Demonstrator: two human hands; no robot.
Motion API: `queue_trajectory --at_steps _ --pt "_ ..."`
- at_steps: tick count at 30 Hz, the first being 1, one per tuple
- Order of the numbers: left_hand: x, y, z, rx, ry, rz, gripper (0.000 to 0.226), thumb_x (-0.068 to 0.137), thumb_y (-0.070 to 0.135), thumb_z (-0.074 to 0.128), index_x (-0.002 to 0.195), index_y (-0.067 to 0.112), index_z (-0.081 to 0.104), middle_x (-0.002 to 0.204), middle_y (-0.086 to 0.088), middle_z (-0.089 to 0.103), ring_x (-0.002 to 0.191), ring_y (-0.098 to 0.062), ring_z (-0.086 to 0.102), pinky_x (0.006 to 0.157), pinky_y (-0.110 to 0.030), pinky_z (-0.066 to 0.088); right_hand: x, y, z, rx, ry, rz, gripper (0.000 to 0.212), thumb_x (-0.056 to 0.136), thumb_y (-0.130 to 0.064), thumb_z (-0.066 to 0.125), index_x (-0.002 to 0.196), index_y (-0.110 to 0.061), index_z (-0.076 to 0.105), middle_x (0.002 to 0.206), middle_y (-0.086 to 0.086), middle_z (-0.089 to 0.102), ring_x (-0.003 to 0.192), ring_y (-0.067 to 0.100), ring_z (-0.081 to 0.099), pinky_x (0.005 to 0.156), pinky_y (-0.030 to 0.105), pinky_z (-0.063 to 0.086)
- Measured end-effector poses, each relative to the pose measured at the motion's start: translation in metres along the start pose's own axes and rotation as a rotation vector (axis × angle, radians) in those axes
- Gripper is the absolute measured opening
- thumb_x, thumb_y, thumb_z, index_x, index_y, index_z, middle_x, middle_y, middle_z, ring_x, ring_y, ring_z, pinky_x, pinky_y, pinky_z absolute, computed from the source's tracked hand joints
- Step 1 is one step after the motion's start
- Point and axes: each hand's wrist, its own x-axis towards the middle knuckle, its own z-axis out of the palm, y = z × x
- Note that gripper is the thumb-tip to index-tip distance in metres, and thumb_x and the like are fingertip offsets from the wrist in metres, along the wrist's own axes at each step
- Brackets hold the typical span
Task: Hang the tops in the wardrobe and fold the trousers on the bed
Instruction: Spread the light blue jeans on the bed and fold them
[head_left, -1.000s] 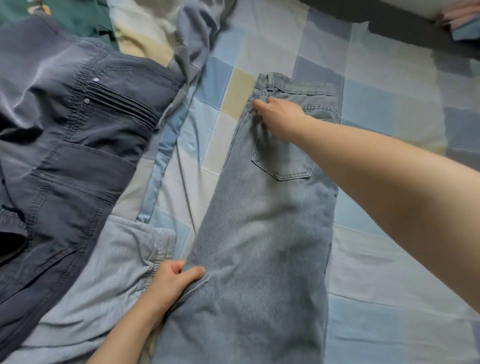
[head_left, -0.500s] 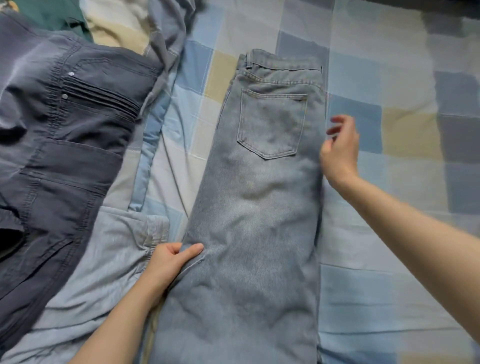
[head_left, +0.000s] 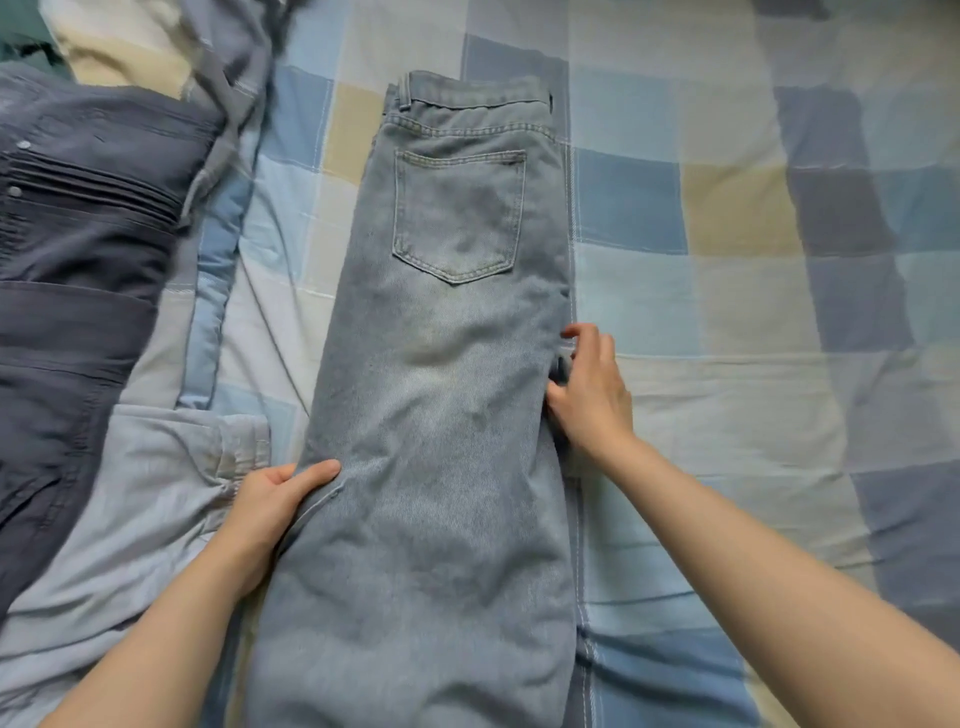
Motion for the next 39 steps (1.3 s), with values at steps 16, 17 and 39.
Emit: queue_trajectory --at_steps 16,17,39 --pt "-0.014 0.005 0.013 -0.025 0.055 -0.023 0.02 0.086 0.023 0.07 0.089 0.003 0.071 0.073 -0.009 0.074 0.06 -0.018 0.07 0.059 -0.026 0.056 0.005 0.039 -0.016 0.121 -0.12 -0.215 0.044 0.08 -0.012 0.057 0.122 -0.023 0.051 0.109 0.005 0.054 0.098 0.026 0.054 0.089 0.039 0.046" --pt "-0.013 0.005 0.013 -0.021 0.058 -0.022 0.02 0.086 0.023 0.069 0.088 0.004 0.071 0.073 -0.009 0.075 0.06 -0.017 0.07 0.058 -0.026 0.056 0.009 0.038 -0.019 0.094 -0.116 -0.247 0.03 0.082 -0.014 0.057 0.112 -0.021 0.056 0.101 0.003 0.058 0.091 0.026 0.057 0.081 0.04 0.049" --pt "-0.028 -0.022 0.006 0.282 0.373 0.238 0.04 0.076 0.04 0.079 0.062 0.009 0.058 0.061 -0.008 0.043 0.062 -0.017 0.037 0.051 -0.029 0.027 -0.013 0.063 -0.018 1.159 0.131 0.71 0.033 0.079 -0.011 0.076 0.105 -0.003 0.058 0.095 0.014 0.064 0.087 0.024 0.063 0.075 0.029 0.054"
